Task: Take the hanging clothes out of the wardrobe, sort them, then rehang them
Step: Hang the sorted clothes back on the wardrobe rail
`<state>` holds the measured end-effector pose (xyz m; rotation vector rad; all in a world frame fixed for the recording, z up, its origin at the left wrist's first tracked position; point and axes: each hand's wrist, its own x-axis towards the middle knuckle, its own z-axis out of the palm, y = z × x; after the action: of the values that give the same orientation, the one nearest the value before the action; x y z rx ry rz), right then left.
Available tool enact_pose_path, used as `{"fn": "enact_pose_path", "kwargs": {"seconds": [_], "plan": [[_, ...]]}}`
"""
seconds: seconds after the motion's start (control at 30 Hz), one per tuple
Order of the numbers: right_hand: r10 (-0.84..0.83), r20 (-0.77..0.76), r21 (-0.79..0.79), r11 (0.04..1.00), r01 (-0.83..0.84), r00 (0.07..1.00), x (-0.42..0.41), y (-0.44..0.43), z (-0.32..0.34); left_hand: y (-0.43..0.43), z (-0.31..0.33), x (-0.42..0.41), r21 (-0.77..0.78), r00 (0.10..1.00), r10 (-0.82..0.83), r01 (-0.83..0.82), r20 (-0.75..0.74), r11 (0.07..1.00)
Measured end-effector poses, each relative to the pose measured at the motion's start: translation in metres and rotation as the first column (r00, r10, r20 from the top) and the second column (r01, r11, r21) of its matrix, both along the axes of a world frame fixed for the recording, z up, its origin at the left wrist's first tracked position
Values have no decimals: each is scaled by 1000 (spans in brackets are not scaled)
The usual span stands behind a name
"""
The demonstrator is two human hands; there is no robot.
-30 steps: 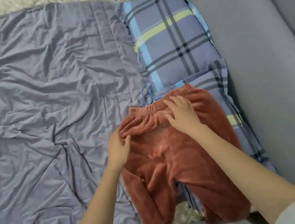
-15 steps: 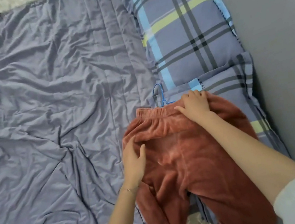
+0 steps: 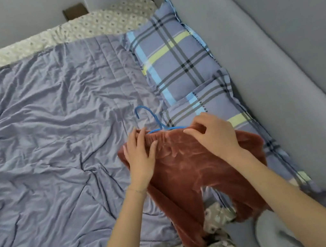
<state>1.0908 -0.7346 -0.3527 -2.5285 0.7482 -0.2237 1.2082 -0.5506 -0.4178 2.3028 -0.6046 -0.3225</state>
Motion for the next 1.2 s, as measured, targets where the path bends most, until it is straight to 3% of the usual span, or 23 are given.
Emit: {"fn": "enact_pose_path", "kwargs": {"seconds": [0.1,0.17,0.3,0.47,0.63,0.7,0.93,1.07,1.2], "plan": [[-110,74,-27,993,112,991,-31,26,50,14,45,0,-78,982,-138,149,131,986],[-194,105,-37,979,199,975,-57,48,78,24,74,-4,-132,960,-246,264,136,956],[-373,152,14,927,375,915,-116,107,119,48,118,-30,-201,880,-433,468,194,861],[-587,104,98,810,579,803,-216,186,149,69,153,-95,-222,743,-629,669,229,710],[-784,164,164,620,767,598,-320,261,172,75,189,-185,-226,528,-803,848,277,479],[-827,183,187,561,806,532,-342,279,179,75,198,-210,-222,496,-820,866,285,447],[-954,258,179,205,962,155,-478,407,200,109,229,-372,-277,199,-914,956,355,100],[-961,274,190,77,979,22,-549,494,197,158,236,-459,-273,45,-908,959,417,-78],[-963,258,168,-36,985,-79,-617,587,191,224,235,-548,-247,-73,-913,951,401,-185]]}}
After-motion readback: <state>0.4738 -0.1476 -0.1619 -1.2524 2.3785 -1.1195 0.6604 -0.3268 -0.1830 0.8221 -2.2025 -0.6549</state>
